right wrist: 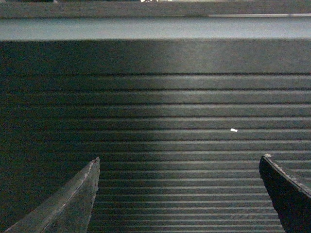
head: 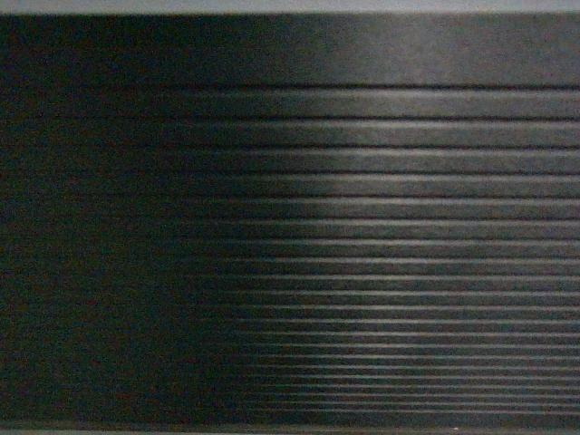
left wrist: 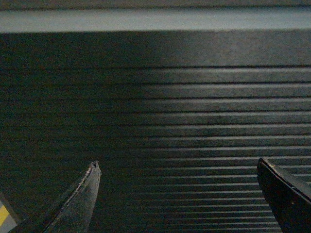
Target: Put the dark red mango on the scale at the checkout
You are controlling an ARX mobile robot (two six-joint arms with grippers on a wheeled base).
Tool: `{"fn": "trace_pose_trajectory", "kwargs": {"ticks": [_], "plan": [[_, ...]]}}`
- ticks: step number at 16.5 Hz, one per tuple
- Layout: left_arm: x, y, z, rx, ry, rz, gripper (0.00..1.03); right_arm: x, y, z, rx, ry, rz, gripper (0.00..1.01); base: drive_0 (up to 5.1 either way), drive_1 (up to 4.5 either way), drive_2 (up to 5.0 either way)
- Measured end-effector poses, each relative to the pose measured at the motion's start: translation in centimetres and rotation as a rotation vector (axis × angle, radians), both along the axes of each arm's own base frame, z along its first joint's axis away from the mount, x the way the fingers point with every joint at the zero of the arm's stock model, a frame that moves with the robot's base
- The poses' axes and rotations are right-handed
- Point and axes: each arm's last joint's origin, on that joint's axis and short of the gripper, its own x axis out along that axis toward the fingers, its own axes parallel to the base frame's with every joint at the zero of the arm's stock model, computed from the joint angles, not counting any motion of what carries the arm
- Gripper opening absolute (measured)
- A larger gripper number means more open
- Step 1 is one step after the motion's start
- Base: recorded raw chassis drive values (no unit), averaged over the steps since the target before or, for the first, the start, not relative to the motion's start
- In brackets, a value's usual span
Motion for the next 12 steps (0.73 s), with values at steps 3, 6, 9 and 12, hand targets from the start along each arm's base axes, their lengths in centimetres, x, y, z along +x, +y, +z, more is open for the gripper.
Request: {"fn": "trace_pose_trajectory", "kwargs": {"ticks": [3, 6, 9, 12], "plan": [[0.0, 0.0, 0.0, 0.0, 0.0, 0.0, 0.98, 0.0, 0.0, 0.0, -0.001, 0.0, 0.001, 0.98, 0.0, 0.0, 0.0], [0.0, 0.0, 0.0, 0.0, 0.0, 0.0, 0.98, 0.0, 0.0, 0.0, 0.0, 0.0, 0.001, 0.98, 0.0, 0.0, 0.0], [0.0, 0.0, 0.0, 0.0, 0.0, 0.0, 0.98, 0.0, 0.0, -0.01, 0.0, 0.001, 0.001, 0.98, 0.0, 0.0, 0.0], [0.0, 0.0, 0.0, 0.0, 0.0, -0.001, 0.98, 0.0, 0.0, 0.01, 0.0, -0.001, 0.0, 0.98, 0.0, 0.0, 0.0]]}}
